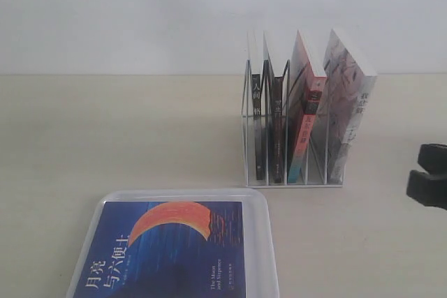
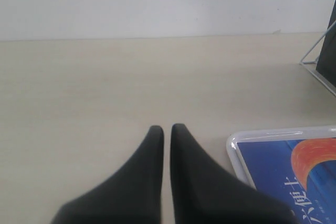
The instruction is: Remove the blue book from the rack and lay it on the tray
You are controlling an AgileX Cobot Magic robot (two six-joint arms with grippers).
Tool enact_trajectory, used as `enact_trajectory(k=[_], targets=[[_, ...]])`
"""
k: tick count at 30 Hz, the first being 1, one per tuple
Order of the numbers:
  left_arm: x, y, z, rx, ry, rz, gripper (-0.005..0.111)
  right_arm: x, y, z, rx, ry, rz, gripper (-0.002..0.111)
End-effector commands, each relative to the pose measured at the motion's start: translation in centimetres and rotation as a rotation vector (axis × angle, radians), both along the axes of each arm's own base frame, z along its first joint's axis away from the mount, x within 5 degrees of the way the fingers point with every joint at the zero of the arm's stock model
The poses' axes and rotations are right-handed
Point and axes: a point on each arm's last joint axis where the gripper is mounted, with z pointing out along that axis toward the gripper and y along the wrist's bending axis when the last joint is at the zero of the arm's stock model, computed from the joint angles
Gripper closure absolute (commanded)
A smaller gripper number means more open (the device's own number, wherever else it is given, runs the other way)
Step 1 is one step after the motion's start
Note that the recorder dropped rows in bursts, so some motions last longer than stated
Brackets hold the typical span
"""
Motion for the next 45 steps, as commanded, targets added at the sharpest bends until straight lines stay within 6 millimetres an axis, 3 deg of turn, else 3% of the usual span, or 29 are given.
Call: enact_trajectory(k=[1, 7, 11, 19, 30, 35, 45], targets=[[0.0, 0.0, -0.1, -0.007, -0.004, 0.004, 0.103, -2.7, -2.4, -0.3, 0.112, -0.107, -0.017, 0.108], [0.0, 0.0, -0.1, -0.007, -0.004, 0.004, 0.103, -6.4, -4.7, -0.8, 0.182, -0.339, -0.139, 0.108], [0.0, 0.0, -0.1, -0.007, -0.004, 0.004, 0.103, -7.3, -4.6, -1.1, 0.205, -0.4, -0.124, 0.108], [0.0, 0.0, -0.1, -0.007, -0.004, 0.004, 0.103, -7.3, -4.1, -2.9, 0.218, -0.349, -0.075, 0.108], [0.0, 0.0, -0.1, -0.007, -0.004, 0.004, 0.103, -7.3, -3.9, -2.8, 0.171, -0.366, -0.046, 0.108], [0.0, 0.0, -0.1, -0.007, -0.004, 0.004, 0.103, -7.2, -4.6, -2.7, 0.381, -0.331, -0.164, 0.108], [0.0, 0.0, -0.1, -0.007, -0.004, 0.004, 0.103, -7.2, -5.0, -3.6, 0.188, -0.28, -0.175, 0.108]])
